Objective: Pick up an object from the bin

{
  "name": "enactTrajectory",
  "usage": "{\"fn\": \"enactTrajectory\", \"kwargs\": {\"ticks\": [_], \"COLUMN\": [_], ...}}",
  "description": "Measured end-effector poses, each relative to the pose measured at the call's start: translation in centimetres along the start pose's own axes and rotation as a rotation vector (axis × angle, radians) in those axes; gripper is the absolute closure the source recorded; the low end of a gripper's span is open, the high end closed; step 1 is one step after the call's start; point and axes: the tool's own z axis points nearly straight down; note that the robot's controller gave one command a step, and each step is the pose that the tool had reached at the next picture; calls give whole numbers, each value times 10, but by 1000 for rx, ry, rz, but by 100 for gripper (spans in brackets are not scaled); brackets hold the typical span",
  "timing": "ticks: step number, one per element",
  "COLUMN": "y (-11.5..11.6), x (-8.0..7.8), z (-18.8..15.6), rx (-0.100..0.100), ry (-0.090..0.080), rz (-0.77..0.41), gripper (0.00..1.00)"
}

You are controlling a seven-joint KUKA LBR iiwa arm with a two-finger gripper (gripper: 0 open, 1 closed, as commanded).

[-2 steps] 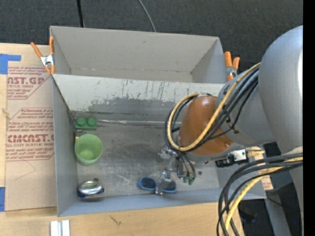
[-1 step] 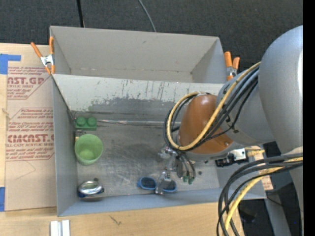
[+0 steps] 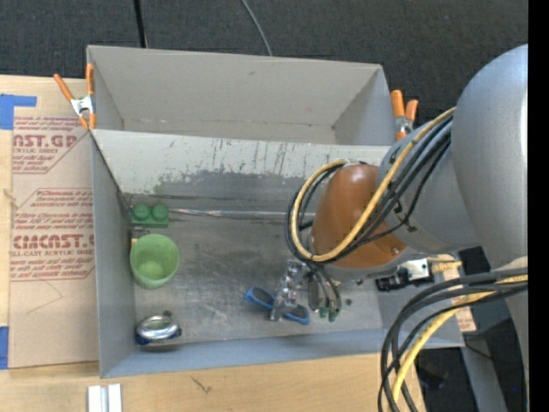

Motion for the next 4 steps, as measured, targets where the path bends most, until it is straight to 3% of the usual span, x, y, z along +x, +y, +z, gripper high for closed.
{"fn": "enactTrajectory", "kwargs": {"ticks": [2,3,4], "y": [1,2,3], "x": [0,0,-1], "z": [-47,-54,-97], "rx": [1,1,0], "ry": [-1,1,-3], "rz": [-1,-1,-2], "gripper": [100,100,100]}}
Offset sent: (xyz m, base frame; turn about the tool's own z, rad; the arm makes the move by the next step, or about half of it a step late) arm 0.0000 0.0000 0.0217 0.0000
